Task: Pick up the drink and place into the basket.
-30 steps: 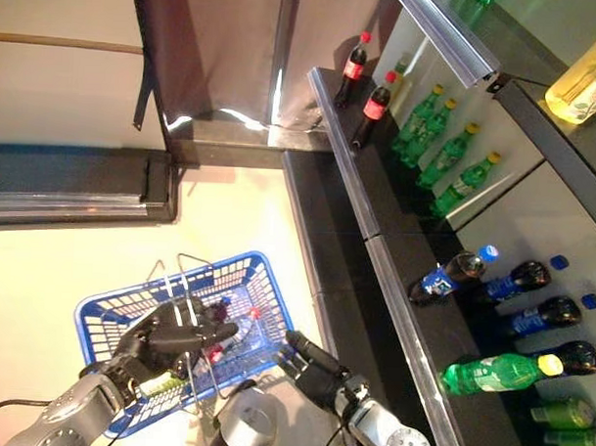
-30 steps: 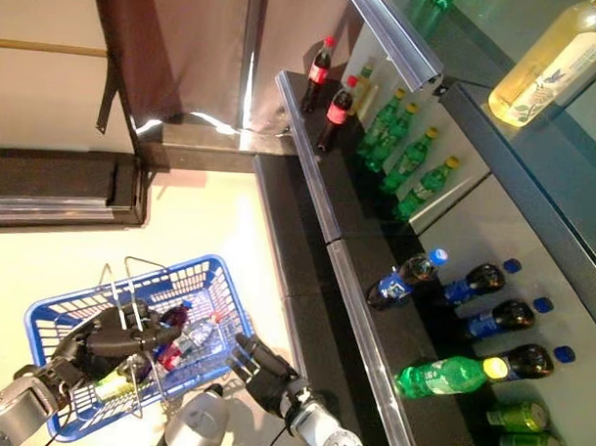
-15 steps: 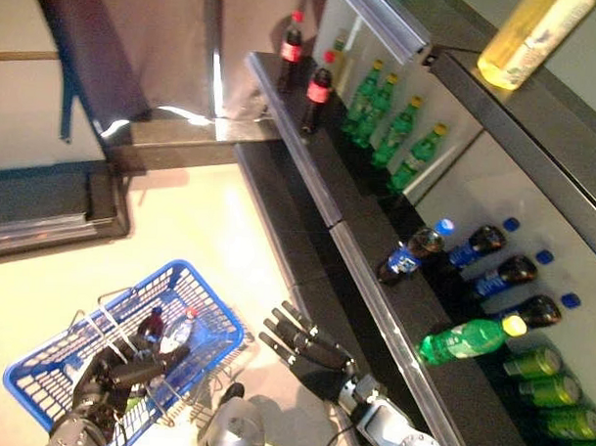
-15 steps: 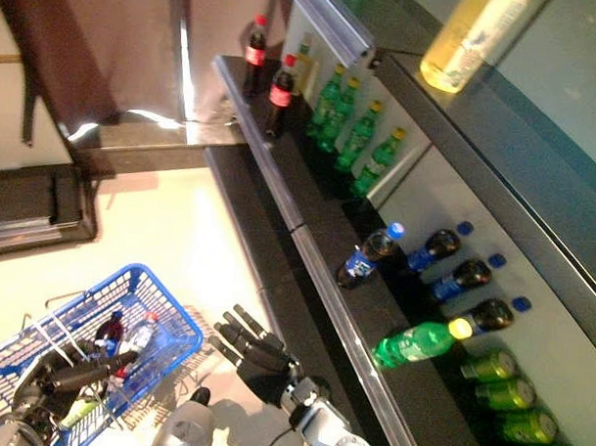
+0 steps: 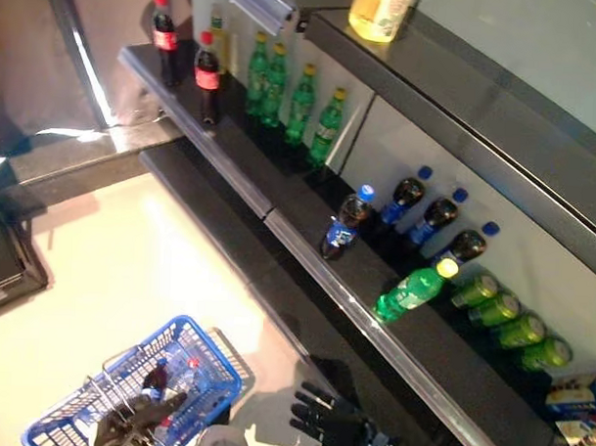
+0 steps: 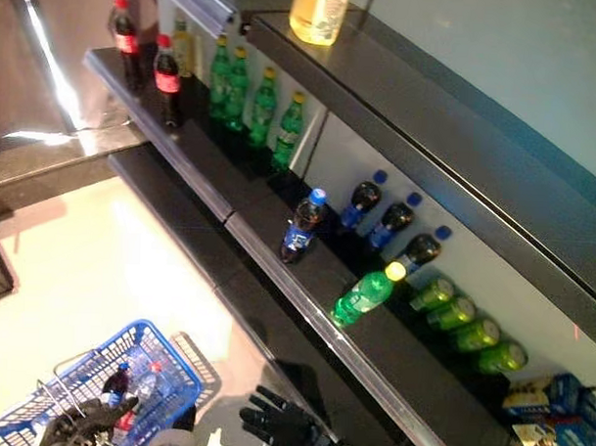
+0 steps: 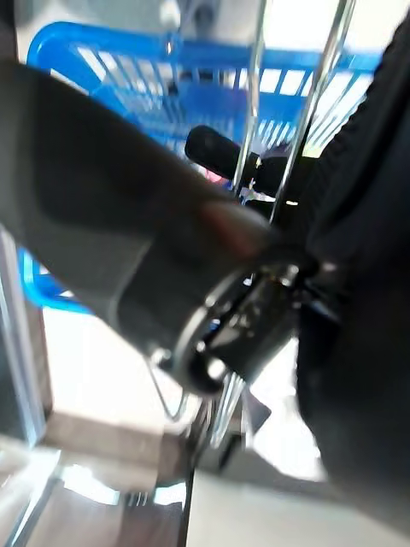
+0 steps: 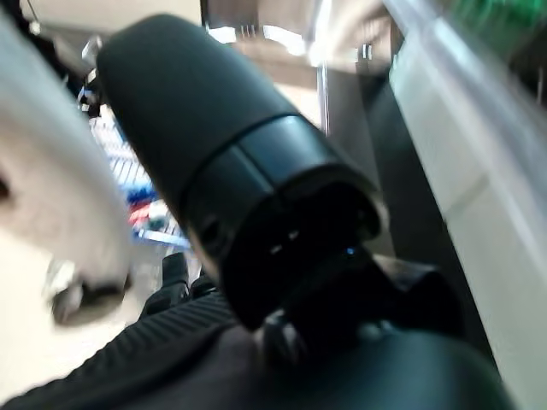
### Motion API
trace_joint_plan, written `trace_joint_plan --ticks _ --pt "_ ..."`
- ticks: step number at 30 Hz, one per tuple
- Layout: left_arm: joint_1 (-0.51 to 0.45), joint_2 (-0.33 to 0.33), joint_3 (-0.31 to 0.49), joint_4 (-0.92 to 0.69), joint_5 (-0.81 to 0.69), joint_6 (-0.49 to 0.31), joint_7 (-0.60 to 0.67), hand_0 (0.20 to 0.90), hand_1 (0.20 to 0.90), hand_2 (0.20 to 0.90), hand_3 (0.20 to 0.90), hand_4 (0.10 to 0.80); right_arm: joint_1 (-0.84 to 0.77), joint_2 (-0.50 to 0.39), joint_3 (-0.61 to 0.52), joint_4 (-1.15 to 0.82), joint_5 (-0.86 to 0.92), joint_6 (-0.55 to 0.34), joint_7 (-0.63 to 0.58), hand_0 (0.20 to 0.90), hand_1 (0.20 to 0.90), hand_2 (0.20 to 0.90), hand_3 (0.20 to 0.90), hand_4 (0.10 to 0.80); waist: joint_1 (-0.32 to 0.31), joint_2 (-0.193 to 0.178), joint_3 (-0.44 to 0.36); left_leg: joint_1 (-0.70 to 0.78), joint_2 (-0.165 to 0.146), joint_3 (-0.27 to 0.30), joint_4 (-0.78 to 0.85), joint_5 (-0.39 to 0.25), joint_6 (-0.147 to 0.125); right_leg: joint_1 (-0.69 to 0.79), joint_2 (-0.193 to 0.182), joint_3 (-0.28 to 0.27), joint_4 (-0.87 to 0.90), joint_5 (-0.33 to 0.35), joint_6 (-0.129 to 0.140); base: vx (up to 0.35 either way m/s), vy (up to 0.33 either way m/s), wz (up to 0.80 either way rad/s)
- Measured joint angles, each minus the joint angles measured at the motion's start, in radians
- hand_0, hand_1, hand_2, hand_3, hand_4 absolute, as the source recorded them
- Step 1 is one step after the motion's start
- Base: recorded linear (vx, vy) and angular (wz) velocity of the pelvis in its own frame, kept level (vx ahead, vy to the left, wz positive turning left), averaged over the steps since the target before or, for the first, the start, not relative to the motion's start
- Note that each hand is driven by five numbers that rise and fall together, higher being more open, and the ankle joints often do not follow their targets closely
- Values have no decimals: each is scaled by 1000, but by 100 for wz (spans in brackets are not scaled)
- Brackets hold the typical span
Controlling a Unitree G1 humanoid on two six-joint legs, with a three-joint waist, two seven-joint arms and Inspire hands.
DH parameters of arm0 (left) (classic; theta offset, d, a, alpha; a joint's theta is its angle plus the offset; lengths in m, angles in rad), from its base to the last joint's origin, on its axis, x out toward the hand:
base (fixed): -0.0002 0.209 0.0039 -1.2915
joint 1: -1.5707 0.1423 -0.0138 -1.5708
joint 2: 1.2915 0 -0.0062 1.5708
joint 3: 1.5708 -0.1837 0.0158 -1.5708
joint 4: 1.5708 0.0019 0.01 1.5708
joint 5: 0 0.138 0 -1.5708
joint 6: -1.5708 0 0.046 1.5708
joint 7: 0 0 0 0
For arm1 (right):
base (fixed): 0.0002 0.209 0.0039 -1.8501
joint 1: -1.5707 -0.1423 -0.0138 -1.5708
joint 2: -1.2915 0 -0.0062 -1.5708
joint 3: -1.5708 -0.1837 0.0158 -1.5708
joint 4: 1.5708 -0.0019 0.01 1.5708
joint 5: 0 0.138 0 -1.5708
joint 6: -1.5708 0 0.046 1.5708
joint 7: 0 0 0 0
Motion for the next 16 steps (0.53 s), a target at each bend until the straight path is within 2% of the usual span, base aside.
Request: trace_joint_plan --ticks 3,8,11,16 --pt "-68 -10 -10 161 -14 -20 -24 300 300 300 200 100 -74 48 -44 182 -109 -61 -77 900 900 900 900 800 -37 25 -40 0 1 4 -1 -3 1 -3 0 2 -3 4 0 -13 3 -2" --pt "-87 -41 -51 251 -12 -24 -26 300 300 300 200 100 -109 54 -70 307 -147 -102 -117 900 900 900 900 800 -68 65 -114 3 1 18 -1 -4 -6 -1 1 7 -12 5 1 11 -2 -4" --pt "-117 -51 -50 367 -10 -22 -35 300 300 300 200 100 -113 53 -84 362 -206 -137 -151 900 900 900 900 800 -85 92 -167 11 4 28 -1 -9 -10 -1 3 23 -17 6 0 13 -14 -16" --pt "-143 -50 -45 493 -24 -30 -39 300 300 300 200 100 -127 55 -112 479 -293 -215 -178 900 900 900 900 800 -112 106 -219 22 13 45 -2 -20 -13 2 11 34 -18 3 -7 17 -9 -7"
